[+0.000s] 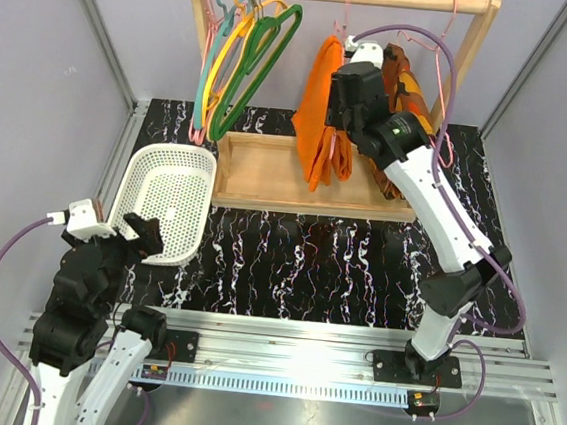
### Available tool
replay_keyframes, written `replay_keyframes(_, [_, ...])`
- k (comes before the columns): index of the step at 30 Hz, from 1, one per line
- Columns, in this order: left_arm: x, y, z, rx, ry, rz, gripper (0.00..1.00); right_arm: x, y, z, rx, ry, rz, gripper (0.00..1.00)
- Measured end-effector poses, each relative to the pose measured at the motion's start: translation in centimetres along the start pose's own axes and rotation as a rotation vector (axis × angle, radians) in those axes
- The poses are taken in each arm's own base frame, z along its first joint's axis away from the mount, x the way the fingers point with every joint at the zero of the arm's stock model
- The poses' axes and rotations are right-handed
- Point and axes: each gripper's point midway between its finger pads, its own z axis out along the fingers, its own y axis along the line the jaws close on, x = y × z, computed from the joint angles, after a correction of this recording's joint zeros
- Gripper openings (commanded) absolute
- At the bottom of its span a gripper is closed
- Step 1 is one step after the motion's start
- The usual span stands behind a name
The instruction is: Remove the trousers from the hanger
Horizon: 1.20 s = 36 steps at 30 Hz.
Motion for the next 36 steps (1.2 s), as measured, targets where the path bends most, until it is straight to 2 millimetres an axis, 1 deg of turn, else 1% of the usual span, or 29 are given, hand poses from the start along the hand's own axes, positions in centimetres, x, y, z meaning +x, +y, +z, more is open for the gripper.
replay_keyframes(1, [0.0,0.0,0.0,0.003,-0.003,-0.001,0.99,-0.1,-0.2,-0.1,-0.019,0.002,0.004,0.36])
replay_keyframes(3, [-0.1,-0.1,-0.1,0.008,-0.006,-0.002,0.99,-0.3,-0.8,-0.3,-0.048,0.006,0.017,0.36])
replay_keyframes(4, [-0.1,-0.1,-0.2,0.010,-0.008,-0.003,0.99,-0.4,-1.1,-0.4,-0.058,0.009,0.016,0.34])
replay_keyframes(6, [-0.1,-0.1,-0.2,0.013,-0.010,-0.003,0.99,-0.6,-1.2,-0.6,-0.079,0.011,0.014,0.32])
replay_keyframes(8, [-0.1,-0.2,-0.2,0.014,-0.010,-0.003,0.99,-0.7,-1.0,-0.7,-0.101,0.013,0.004,0.32])
replay_keyframes(10, [-0.1,-0.1,-0.2,0.014,-0.009,-0.003,0.99,-0.6,-0.8,-0.7,-0.120,0.015,-0.006,0.37])
replay_keyframes(11, [-0.1,-0.2,-0.2,0.014,-0.009,-0.003,0.99,-0.6,-0.7,-0.7,-0.122,0.015,-0.011,0.45])
replay_keyframes(12, [-0.1,-0.2,-0.2,0.014,-0.009,-0.003,0.99,-0.7,-0.7,-0.8,-0.126,0.015,-0.016,0.49])
replay_keyframes(16, [-0.1,-0.2,-0.2,0.015,-0.009,-0.002,0.99,-1.7,-0.9,-1.1,-0.133,-0.008,-0.022,0.53])
replay_keyframes(17, [-0.1,-0.2,-0.2,0.015,-0.008,-0.002,0.99,-2.0,-0.9,-1.3,-0.137,-0.015,-0.021,0.60])
replay_keyframes(18, [-0.1,-0.2,-0.2,0.015,-0.008,-0.002,0.99,-2.3,-0.9,-1.4,-0.141,-0.022,-0.018,0.63])
replay_keyframes(19, [0.0,-0.2,-0.1,0.015,-0.007,-0.002,0.99,-2.6,-0.8,-1.6,-0.147,-0.030,-0.017,0.63])
replay_keyframes(20, [0.0,-0.2,-0.1,0.016,-0.006,-0.001,0.99,-3.0,-0.8,-1.8,-0.152,-0.037,-0.017,0.62])
replay_keyframes(21, [0.0,-0.2,-0.1,0.016,-0.006,-0.001,0.99,-3.2,-0.8,-2.0,-0.157,-0.041,-0.015,0.54])
replay_keyframes(24, [0.0,-0.2,-0.1,0.018,-0.006,-0.001,0.99,-3.9,-0.9,-2.6,-0.160,-0.051,-0.012,0.41])
replay_keyframes(27, [0.0,-0.3,-0.1,0.022,-0.005,0.000,0.99,-4.7,-1.0,-2.7,-0.150,-0.060,-0.011,0.37])
replay_keyframes(28, [0.0,-0.3,-0.1,0.023,-0.004,0.000,0.99,-4.8,-1.0,-2.6,-0.149,-0.058,-0.014,0.34])
replay_keyframes(29, [0.0,-0.3,-0.2,0.025,-0.004,0.000,0.99,-4.8,-1.0,-2.5,-0.144,-0.055,-0.018,0.33])
replay_keyframes(31, [0.0,-0.4,-0.2,0.027,-0.003,0.001,0.99,-4.3,-1.0,-2.1,-0.137,-0.036,-0.028,0.32])
replay_keyframes(34, [0.1,-0.4,-0.2,0.031,-0.002,0.001,0.99,-2.9,-1.0,-1.4,-0.127,0.009,-0.048,0.32])
replay_keyframes(36, [0.1,-0.5,-0.2,0.034,0.000,0.002,0.99,-2.5,-1.1,-1.1,-0.125,0.025,-0.055,0.28])
